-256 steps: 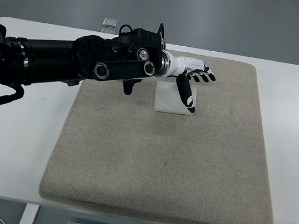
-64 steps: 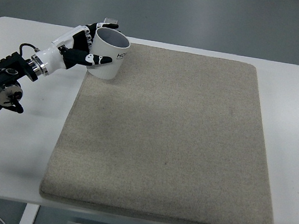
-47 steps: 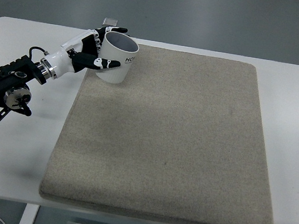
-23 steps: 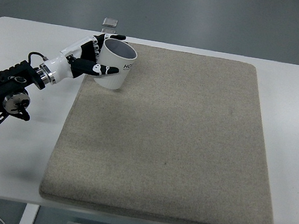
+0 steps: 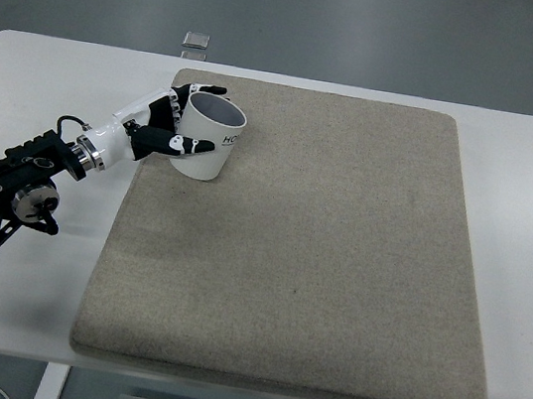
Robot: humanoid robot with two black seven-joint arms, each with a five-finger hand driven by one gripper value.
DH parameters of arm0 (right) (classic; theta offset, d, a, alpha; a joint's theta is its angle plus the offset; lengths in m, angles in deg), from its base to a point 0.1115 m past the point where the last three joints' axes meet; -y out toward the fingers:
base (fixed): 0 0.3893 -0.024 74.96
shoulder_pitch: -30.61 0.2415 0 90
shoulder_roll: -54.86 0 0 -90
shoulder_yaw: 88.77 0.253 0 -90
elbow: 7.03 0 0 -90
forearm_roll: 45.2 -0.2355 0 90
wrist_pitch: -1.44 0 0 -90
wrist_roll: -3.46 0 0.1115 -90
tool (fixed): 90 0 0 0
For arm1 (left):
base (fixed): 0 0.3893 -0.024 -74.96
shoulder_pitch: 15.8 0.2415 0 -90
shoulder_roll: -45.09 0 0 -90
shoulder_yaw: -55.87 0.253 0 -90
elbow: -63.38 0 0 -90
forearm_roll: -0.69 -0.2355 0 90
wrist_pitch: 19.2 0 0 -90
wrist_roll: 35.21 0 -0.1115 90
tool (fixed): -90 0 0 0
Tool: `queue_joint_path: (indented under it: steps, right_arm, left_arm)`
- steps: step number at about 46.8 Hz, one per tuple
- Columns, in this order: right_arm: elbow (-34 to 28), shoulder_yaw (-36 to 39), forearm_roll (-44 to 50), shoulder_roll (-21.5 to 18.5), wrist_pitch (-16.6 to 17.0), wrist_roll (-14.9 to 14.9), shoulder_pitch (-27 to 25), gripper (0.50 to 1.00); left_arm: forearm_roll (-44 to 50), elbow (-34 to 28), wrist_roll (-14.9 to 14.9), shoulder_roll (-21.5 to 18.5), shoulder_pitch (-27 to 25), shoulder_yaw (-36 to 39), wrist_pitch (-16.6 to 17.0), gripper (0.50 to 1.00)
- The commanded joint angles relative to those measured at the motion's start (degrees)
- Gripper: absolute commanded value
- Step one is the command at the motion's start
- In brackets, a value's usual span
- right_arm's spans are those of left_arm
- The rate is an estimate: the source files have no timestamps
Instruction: Upright white cup
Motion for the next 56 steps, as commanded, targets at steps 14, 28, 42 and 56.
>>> queue_joint_path:
  steps: [14,28,42,56]
  right_arm:
    - [0.0,0.0,0.0,0.0,0.0,0.0,0.0,0.930]
    - [0.0,0.0,0.0,0.0,0.0,0.0,0.0,0.930]
    - [0.0,0.0,0.0,0.0,0.0,0.0,0.0,0.930]
    - [0.0,0.0,0.0,0.0,0.0,0.0,0.0,0.930]
  left_arm:
    - [0.0,0.2,0.0,0.4,-0.3,0.0,0.1,0.760]
    - [0.1,0.2,0.0,0.3,-0.2,-0.1,0.0,0.975]
    - [0.3,0.1,0.0,0.3,-0.2,-0.6,-0.2,0.992]
    - [0.7,-0.4,0.0,0.3,-0.4,-0.9,-0.4,0.992]
